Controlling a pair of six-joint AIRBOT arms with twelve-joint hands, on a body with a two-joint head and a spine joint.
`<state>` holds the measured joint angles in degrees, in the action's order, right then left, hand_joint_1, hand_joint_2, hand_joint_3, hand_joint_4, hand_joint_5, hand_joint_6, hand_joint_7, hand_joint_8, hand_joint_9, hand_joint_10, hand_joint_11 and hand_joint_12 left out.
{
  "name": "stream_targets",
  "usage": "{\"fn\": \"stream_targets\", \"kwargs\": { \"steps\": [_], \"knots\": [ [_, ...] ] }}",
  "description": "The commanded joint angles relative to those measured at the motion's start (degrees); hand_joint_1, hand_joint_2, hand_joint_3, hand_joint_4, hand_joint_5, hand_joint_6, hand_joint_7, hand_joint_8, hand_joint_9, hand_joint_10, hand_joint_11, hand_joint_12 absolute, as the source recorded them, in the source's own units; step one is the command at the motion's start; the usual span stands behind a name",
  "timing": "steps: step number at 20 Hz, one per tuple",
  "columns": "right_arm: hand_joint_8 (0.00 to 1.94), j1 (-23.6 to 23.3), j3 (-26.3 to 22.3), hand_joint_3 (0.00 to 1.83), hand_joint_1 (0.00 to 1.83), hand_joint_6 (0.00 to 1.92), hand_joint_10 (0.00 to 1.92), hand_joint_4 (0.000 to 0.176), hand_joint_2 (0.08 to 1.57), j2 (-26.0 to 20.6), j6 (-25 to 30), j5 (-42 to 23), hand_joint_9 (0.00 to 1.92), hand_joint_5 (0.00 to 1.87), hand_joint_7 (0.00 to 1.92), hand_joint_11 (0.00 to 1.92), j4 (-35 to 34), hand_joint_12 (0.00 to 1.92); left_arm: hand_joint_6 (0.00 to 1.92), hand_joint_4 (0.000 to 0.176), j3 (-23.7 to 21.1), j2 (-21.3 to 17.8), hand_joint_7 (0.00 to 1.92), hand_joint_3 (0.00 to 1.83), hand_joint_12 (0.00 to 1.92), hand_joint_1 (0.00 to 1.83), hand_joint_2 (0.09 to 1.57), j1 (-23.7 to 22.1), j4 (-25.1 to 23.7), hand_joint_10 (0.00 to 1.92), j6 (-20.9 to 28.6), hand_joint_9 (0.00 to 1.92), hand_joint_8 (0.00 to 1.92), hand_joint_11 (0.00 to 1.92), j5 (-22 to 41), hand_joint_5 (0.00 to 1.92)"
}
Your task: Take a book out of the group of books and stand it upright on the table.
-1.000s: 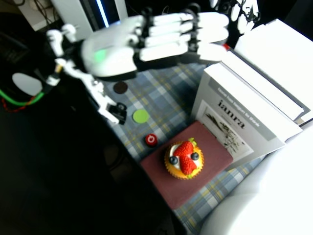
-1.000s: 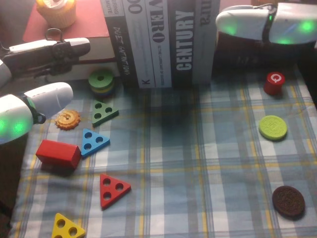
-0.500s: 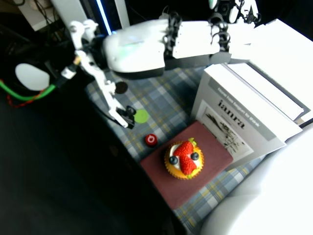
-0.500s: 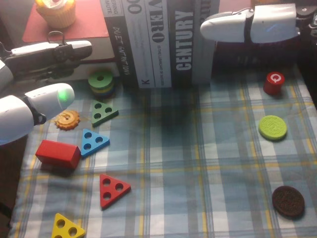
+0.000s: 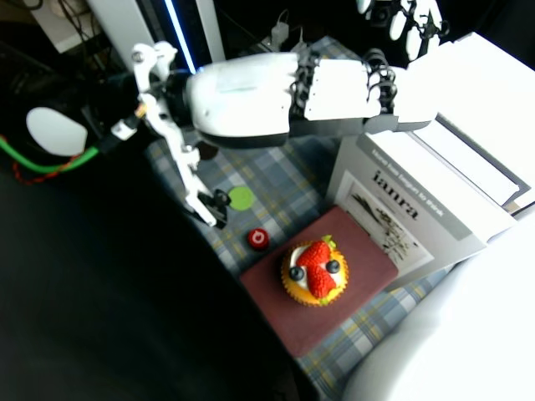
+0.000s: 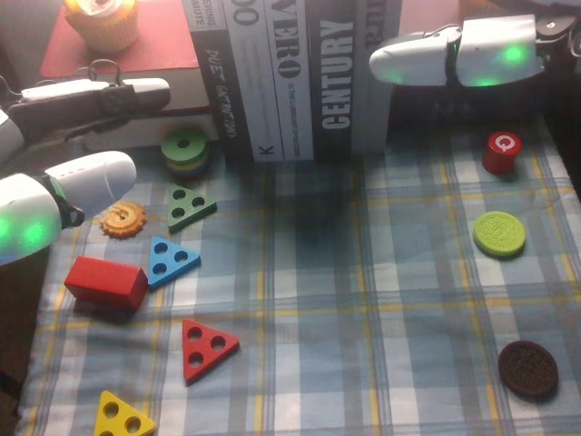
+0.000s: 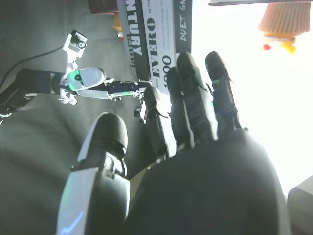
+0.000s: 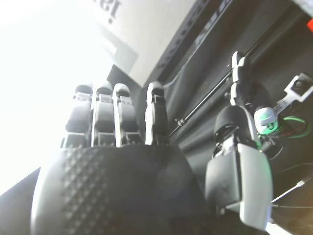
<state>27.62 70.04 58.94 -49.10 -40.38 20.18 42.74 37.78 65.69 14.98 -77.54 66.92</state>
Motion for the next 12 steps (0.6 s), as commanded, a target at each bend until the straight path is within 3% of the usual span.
{"fn": "stream_targets", "kwargs": {
  "steps": [1, 2, 3, 7, 12],
  "knots": [
    [0.00, -1.02, -0.29, 0.00, 0.00, 0.01, 0.00, 0.176, 1.11, -0.30, 0.26, -5.76, 0.00, 0.21, 0.00, 0.00, -1.12, 0.00, 0.00, 0.133, 0.05, 0.16, 0.36, 0.00, 0.26, 0.45, 1.38, -0.61, -0.11, 0.00, 0.70, 0.34, 0.00, 0.19, 7.75, 0.55],
    [0.00, -1.01, -0.54, 0.00, 0.00, 0.01, 0.00, 0.176, 1.11, -0.37, 0.41, -5.35, 0.00, 0.21, 0.00, 0.00, -0.83, 0.00, 0.00, 0.130, 0.01, 0.16, 0.35, 0.00, 0.19, 0.44, 1.38, -0.60, -0.02, 0.00, 0.70, 0.31, 0.00, 0.21, 7.80, 0.56],
    [0.00, -0.93, -0.73, 0.00, 0.00, 0.01, 0.00, 0.176, 1.11, -0.40, 0.54, -5.16, 0.00, 0.22, 0.00, 0.00, -0.78, 0.00, 0.00, 0.148, -0.01, 0.16, 0.35, 0.00, 0.17, 0.38, 1.39, -0.60, -0.01, 0.00, 0.70, 0.30, 0.00, 0.22, 7.80, 0.55],
    [0.00, 0.50, -0.94, 0.00, 0.00, 0.02, 0.00, 0.176, 1.10, -0.55, 3.20, -5.09, 0.00, 0.25, 0.00, 0.08, -0.16, 0.04, 0.00, 0.150, -0.15, 0.17, 0.37, 0.00, 0.15, 0.37, 1.40, -0.59, 0.14, 0.00, 0.70, 0.31, 0.00, 0.22, 7.83, 0.57],
    [0.00, 1.72, -3.07, 0.00, 0.00, 0.01, 0.00, 0.176, 1.06, -1.74, 3.66, -5.72, 0.00, 0.26, 0.00, 0.00, 0.24, 0.00, 0.00, 0.145, -0.30, 0.22, 0.36, 0.00, 0.14, 0.39, 1.40, -0.42, 0.26, 0.00, 0.70, 0.32, 0.00, 0.23, 8.07, 0.58]
  ]
}}
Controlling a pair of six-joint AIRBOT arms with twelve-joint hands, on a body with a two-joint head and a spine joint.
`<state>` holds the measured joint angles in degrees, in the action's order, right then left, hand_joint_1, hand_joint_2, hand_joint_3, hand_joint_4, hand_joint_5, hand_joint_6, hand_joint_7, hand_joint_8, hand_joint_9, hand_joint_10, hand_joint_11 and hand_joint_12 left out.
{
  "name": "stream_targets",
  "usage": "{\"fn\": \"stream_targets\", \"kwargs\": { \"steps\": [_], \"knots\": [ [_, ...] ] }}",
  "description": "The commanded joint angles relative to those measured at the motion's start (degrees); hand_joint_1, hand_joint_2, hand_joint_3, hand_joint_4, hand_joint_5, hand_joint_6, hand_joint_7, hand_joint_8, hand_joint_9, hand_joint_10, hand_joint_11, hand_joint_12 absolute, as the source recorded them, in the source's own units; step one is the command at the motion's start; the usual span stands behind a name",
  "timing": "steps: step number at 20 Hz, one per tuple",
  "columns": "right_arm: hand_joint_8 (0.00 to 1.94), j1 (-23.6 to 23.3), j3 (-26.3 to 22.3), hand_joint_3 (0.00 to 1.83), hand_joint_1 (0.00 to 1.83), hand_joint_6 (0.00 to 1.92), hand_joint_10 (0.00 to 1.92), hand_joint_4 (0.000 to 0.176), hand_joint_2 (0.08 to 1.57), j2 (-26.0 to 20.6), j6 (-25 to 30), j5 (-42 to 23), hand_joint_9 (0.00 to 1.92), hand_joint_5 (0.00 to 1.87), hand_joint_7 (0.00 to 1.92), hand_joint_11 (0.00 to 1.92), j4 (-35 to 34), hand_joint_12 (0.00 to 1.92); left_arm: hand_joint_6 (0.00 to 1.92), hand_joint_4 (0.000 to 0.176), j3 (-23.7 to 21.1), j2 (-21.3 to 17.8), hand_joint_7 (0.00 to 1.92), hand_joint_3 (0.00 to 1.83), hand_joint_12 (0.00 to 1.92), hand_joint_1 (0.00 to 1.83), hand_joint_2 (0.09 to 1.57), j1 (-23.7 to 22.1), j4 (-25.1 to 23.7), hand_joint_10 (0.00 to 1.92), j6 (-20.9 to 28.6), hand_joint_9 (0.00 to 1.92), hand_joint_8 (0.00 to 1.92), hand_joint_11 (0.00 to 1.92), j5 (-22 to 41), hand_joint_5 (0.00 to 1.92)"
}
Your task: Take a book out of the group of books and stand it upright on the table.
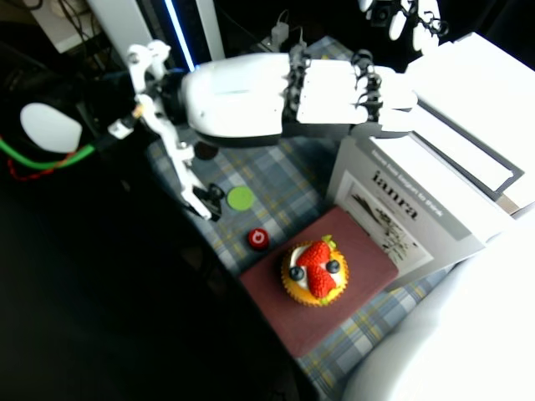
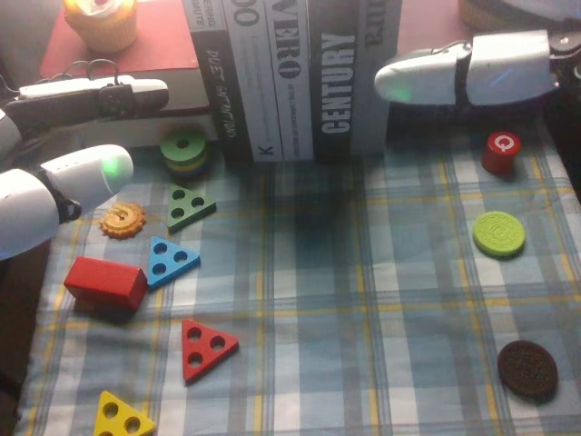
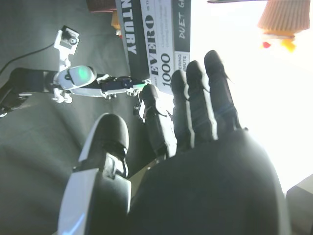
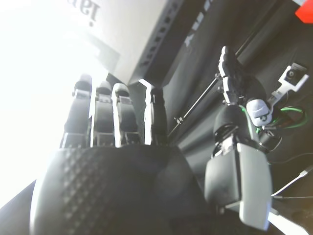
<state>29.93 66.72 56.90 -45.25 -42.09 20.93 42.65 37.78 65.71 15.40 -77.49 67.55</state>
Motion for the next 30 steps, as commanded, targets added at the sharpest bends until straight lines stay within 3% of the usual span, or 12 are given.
{"fn": "stream_targets", "kwargs": {
  "steps": [1, 13, 16, 19, 21, 22, 23, 24, 26, 27, 28, 30],
  "knots": [
    [0.00, 0.10, -0.27, 0.00, 0.00, 0.00, 0.00, 0.176, 1.05, -0.08, -0.19, -4.62, 0.00, 0.26, 0.00, 0.00, -0.46, 0.00, 0.01, 0.147, -0.26, 0.22, 0.36, 0.00, 0.14, 0.38, 1.39, -0.26, -0.07, 0.00, 0.65, 0.32, 0.00, 0.23, 7.47, 0.58],
    [0.00, 9.85, -9.70, 0.01, 0.01, 0.01, 0.00, 0.176, 1.15, -6.44, 0.07, -16.50, 0.00, 0.39, 0.00, 0.00, 0.74, 0.00, 0.01, 0.127, -1.06, 0.14, 0.39, 0.00, 0.14, 0.48, 1.40, 1.86, 1.07, 0.01, 0.67, 0.36, 0.00, 0.24, 8.39, 0.62],
    [0.00, 12.01, -11.69, 0.00, 0.17, 0.02, 0.00, 0.176, 1.15, -8.01, 4.94, -22.29, 0.00, 0.45, 0.00, 0.00, 4.99, 0.00, 0.00, 0.158, -1.58, 0.08, 0.40, 0.00, 0.14, 0.50, 1.39, 3.11, 2.03, 0.01, 0.68, 0.39, 0.00, 0.26, 9.04, 0.56],
    [0.00, 12.61, -13.00, 0.00, 0.43, 0.02, 0.00, 0.172, 1.10, -8.25, 8.56, -26.42, 0.00, 0.56, 0.02, 0.00, 10.79, 0.00, 0.02, 0.122, -2.06, 0.05, 0.43, 0.00, 0.15, 0.53, 1.39, 3.79, 3.34, 0.01, 0.68, 0.41, 0.01, 0.28, 9.72, 0.62],
    [0.00, 12.60, -13.43, 0.00, 0.42, 0.00, 0.00, 0.176, 1.10, -8.31, 9.03, -27.63, 0.00, 0.44, 0.02, 0.00, 12.30, 0.00, 0.01, 0.161, -2.22, 0.00, 0.42, 0.00, 0.15, 0.54, 1.37, 4.51, 3.82, 0.01, 0.68, 0.42, 0.00, 0.28, 10.47, 0.58],
    [0.00, 12.60, -13.27, 0.00, 0.51, 0.00, 0.00, 0.159, 1.07, -8.27, 9.79, -28.73, 0.00, 0.27, 0.00, 0.00, 12.81, 0.00, 0.01, 0.160, -2.27, -0.02, 0.44, 0.00, 0.14, 0.53, 1.38, 4.89, 4.04, 0.01, 0.68, 0.43, 0.01, 0.28, 11.00, 0.60],
    [0.00, 12.60, -13.06, 0.00, 0.45, 0.00, 0.00, 0.086, 1.10, -8.26, 10.78, -30.45, 0.00, 0.17, 0.01, 0.00, 13.48, 0.00, 0.02, 0.140, -2.31, 0.01, 0.42, 0.01, 0.13, 0.54, 1.40, 5.04, 4.28, 0.00, 0.68, 0.39, 0.00, 0.25, 11.45, 0.62],
    [0.01, 12.60, -13.05, 0.01, 0.42, 0.00, 0.00, 0.042, 1.12, -8.32, 10.83, -31.81, 0.00, 0.12, 0.02, 0.00, 13.79, 0.00, 0.01, 0.136, -2.32, 0.01, 0.40, 0.01, 0.11, 0.51, 1.40, 5.11, 4.50, 0.00, 0.68, 0.37, 0.00, 0.23, 11.62, 0.62],
    [0.00, 12.60, -12.81, 0.02, 0.12, 0.00, 0.00, 0.035, 1.27, -8.48, 10.83, -34.04, 0.00, 0.08, 0.00, 0.00, 13.81, 0.00, 0.01, 0.132, -2.32, 0.02, 0.41, 0.00, 0.12, 0.48, 1.39, 5.39, 4.94, 0.01, 0.68, 0.40, 0.00, 0.26, 12.01, 0.64],
    [0.00, 12.60, -12.63, 0.04, 0.02, 0.00, 0.00, 0.004, 1.34, -8.50, 10.71, -35.08, 0.00, 0.07, 0.00, 0.00, 13.56, 0.00, 0.01, 0.127, -2.31, 0.02, 0.42, 0.00, 0.12, 0.49, 1.39, 5.74, 5.14, 0.01, 0.68, 0.42, 0.01, 0.27, 12.43, 0.66],
    [0.00, 12.60, -12.50, 0.02, 0.01, 0.00, 0.00, 0.012, 1.39, -8.44, 10.32, -35.42, 0.00, 0.06, 0.00, 0.00, 13.06, 0.00, 0.00, 0.130, -2.29, -0.01, 0.43, 0.00, 0.12, 0.42, 1.40, 5.91, 5.19, 0.01, 0.68, 0.42, 0.00, 0.29, 12.73, 0.65],
    [0.00, 12.76, -12.22, 0.00, 0.00, 0.00, 0.00, 0.000, 1.24, -8.25, 8.01, -35.21, 0.00, 0.00, 0.00, 0.00, 9.89, 0.00, 0.00, 0.123, -2.23, -0.29, 0.43, 0.00, 0.10, 0.38, 1.42, 6.00, 5.20, 0.00, 0.68, 0.41, 0.00, 0.26, 13.65, 0.64]
  ]
}}
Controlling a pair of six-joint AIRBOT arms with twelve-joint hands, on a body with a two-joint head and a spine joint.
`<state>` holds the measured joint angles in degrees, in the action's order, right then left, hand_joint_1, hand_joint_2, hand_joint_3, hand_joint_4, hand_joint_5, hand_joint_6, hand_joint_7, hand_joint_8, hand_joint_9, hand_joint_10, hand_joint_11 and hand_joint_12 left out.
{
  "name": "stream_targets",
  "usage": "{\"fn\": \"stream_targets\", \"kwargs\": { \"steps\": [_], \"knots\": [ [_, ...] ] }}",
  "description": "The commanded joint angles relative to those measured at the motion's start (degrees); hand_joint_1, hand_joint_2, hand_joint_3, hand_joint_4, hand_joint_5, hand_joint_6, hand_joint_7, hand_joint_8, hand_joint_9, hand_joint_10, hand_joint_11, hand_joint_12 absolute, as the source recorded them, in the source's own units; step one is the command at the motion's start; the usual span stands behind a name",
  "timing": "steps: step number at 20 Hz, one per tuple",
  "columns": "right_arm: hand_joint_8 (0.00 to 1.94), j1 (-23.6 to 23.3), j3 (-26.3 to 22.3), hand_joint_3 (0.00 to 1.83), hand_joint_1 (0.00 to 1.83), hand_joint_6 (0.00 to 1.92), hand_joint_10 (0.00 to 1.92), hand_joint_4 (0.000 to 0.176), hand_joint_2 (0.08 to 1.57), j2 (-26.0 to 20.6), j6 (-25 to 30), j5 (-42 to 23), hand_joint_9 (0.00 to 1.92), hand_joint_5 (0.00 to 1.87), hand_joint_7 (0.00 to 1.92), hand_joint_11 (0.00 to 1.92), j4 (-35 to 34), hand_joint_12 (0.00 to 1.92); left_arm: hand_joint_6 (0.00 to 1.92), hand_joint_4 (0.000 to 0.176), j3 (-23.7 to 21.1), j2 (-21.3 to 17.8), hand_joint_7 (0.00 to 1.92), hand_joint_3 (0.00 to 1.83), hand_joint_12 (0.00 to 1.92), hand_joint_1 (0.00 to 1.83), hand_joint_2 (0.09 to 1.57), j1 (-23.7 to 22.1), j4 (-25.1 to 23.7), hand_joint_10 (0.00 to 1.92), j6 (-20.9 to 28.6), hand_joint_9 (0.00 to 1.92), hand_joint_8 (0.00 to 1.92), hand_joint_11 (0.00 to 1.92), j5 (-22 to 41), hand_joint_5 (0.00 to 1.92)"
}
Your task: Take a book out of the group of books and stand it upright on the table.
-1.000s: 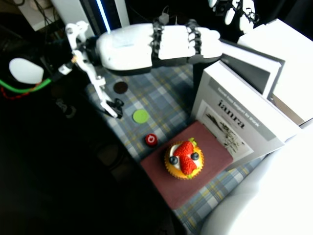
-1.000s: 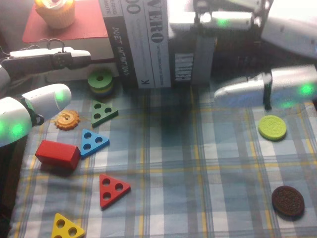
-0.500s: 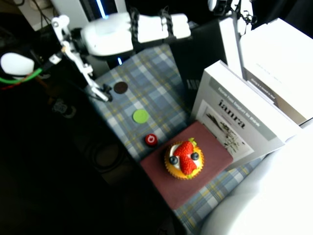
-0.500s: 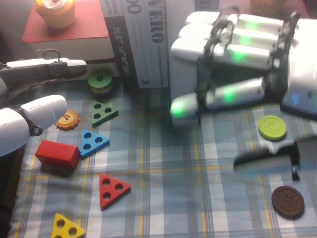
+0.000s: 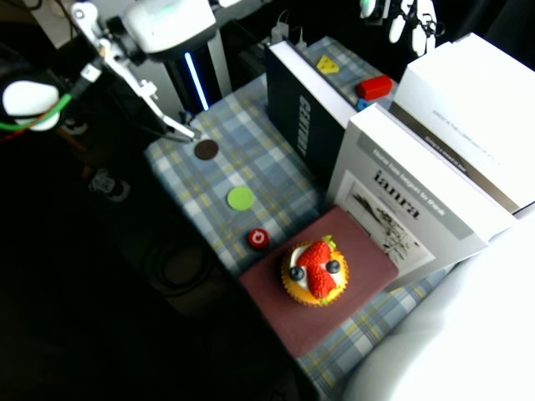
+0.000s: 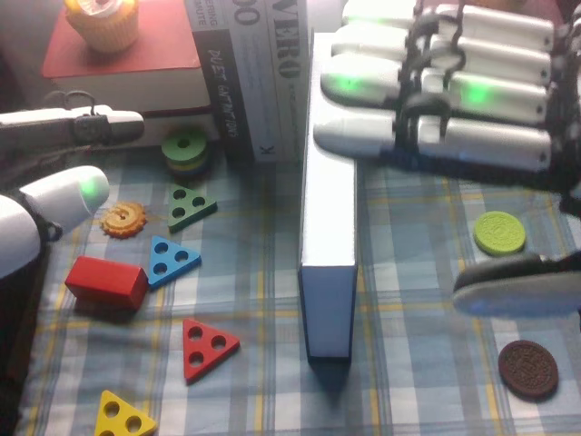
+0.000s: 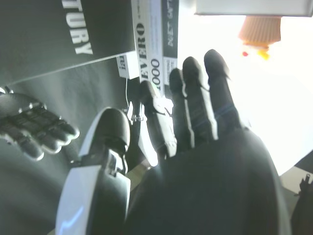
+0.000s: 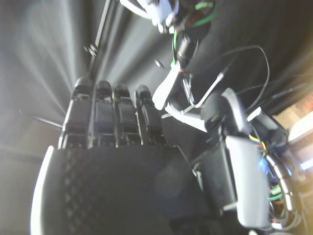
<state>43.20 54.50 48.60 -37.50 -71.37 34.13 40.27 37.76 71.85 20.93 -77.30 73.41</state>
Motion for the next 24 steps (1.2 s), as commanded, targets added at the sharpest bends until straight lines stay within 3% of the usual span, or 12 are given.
{"fn": "stream_targets", "kwargs": {
  "steps": [1, 2, 3, 4, 5, 8, 9, 12, 15, 17, 22, 24],
  "knots": [
    [0.00, -0.07, 0.39, 0.00, 0.04, 0.00, 0.00, 0.065, 1.22, 0.32, -0.76, -5.87, 0.00, 0.00, 0.00, 0.00, -5.67, 0.00, 0.00, 0.115, 0.28, -0.38, 0.44, 0.00, 0.11, 0.40, 1.41, -0.15, -0.50, 0.00, 0.73, 0.42, 0.00, 0.27, 8.61, 0.65],
    [0.00, 0.60, 0.85, 0.00, 0.11, 0.00, 0.00, 0.139, 1.10, 0.58, -1.84, -5.90, 0.00, 0.00, 0.00, 0.00, -8.69, 0.00, 0.01, 0.121, 0.57, -0.41, 0.46, 0.00, 0.11, 0.39, 1.39, -0.17, -0.86, 0.01, 1.75, 0.45, 0.01, 0.28, 9.88, 0.66],
    [0.00, 1.39, 1.16, 0.00, 0.32, 0.01, 0.00, 0.169, 1.06, 0.65, -3.30, -5.90, 0.00, 0.08, 0.00, 0.00, -12.10, 0.00, 0.01, 0.105, 1.11, -0.32, 0.47, 0.00, 0.11, 0.37, 1.38, -0.15, -1.05, 0.01, 3.92, 0.44, 0.01, 0.29, 11.92, 0.68],
    [0.00, 2.13, 1.32, 0.00, 0.53, 0.01, 0.00, 0.064, 1.10, 0.65, -4.23, -6.04, 0.00, 0.19, 0.00, 0.00, -14.47, 0.00, 0.00, 0.066, 1.43, -0.30, 0.45, 0.00, 0.11, 0.33, 1.37, -0.13, -1.06, 0.00, 5.44, 0.41, 0.00, 0.29, 13.45, 0.66],
    [0.00, 3.71, 1.66, 0.00, 0.51, 0.03, 0.00, 0.081, 1.12, 0.65, -5.40, -6.75, 0.00, 0.46, 0.00, 0.00, -18.08, 0.00, 0.00, 0.000, 1.82, -0.11, 0.46, 0.00, 0.14, 0.45, 1.33, -0.08, -1.06, 0.00, 7.28, 0.41, 0.01, 0.32, 15.30, 0.65],
    [0.01, 6.64, 2.58, 0.01, 0.35, 0.01, 0.00, 0.099, 1.21, 0.60, -6.31, -7.42, 0.00, 0.58, 0.09, 0.00, -24.81, 0.00, 0.00, 0.024, 2.57, 0.38, 0.51, 0.00, 0.58, 0.54, 1.29, -0.24, -1.34, 0.00, 8.85, 0.45, 0.00, 0.19, 17.99, 0.56],
    [0.01, 7.52, 3.17, 0.02, 0.28, 0.00, 0.00, 0.077, 1.24, 0.57, -6.29, -7.42, 0.00, 0.51, 0.11, 0.00, -27.71, 0.00, 0.00, 0.002, 3.20, 0.74, 0.50, 0.00, 0.66, 0.55, 1.30, -0.70, -1.71, 0.00, 10.47, 0.44, 0.00, 0.14, 19.03, 0.51],
    [0.00, 9.60, 5.16, 0.00, 0.22, 0.00, 0.00, 0.135, 1.27, 1.00, -4.83, -7.39, 0.01, 0.32, 0.10, 0.01, -32.45, 0.00, 0.00, 0.000, 4.25, 1.59, 0.46, 0.00, 0.82, 0.55, 1.23, -1.52, -2.43, 0.00, 13.16, 0.43, 0.00, 0.06, 19.58, 0.43],
    [0.00, 11.32, 6.10, 0.01, 0.32, 0.00, 0.00, 0.090, 1.30, 1.59, -4.26, -6.83, 0.00, 0.11, 0.07, 0.00, -35.89, 0.00, 0.00, 0.000, 4.30, 1.68, 0.41, 0.00, 0.78, 0.46, 1.20, -1.54, -2.40, 0.01, 13.73, 0.36, 0.00, 0.01, 19.49, 0.42],
    [0.00, 13.04, 6.34, 0.00, 0.32, 0.00, 0.00, 0.158, 1.24, 1.59, -4.26, -7.02, 0.00, 0.01, 0.03, 0.00, -39.14, 0.00, 0.00, 0.000, 4.74, 1.75, 0.40, 0.00, 0.74, 0.48, 1.18, -1.53, -2.24, 0.00, 15.08, 0.35, 0.00, 0.01, 19.54, 0.42],
    [0.00, 14.26, 6.12, 0.00, 0.30, 0.00, 0.00, 0.145, 1.25, 1.55, -3.96, -8.55, 0.00, 0.00, 0.01, 0.00, -40.49, 0.00, 0.00, 0.092, 5.04, 2.05, 0.32, 0.01, 0.55, 0.28, 1.18, -1.31, -1.56, 0.01, 16.53, 0.33, 0.00, 0.02, 20.18, 0.25],
    [0.01, 14.71, 6.12, 0.00, 0.34, 0.00, 0.00, 0.113, 1.21, 1.72, -3.36, -8.85, 0.00, 0.00, 0.05, 0.00, -40.62, 0.00, 0.00, 0.047, 5.50, 2.41, 0.32, 0.00, 0.49, 0.17, 1.23, -1.12, -1.56, 0.00, 17.97, 0.35, 0.00, 0.04, 20.98, 0.24]
  ]
}}
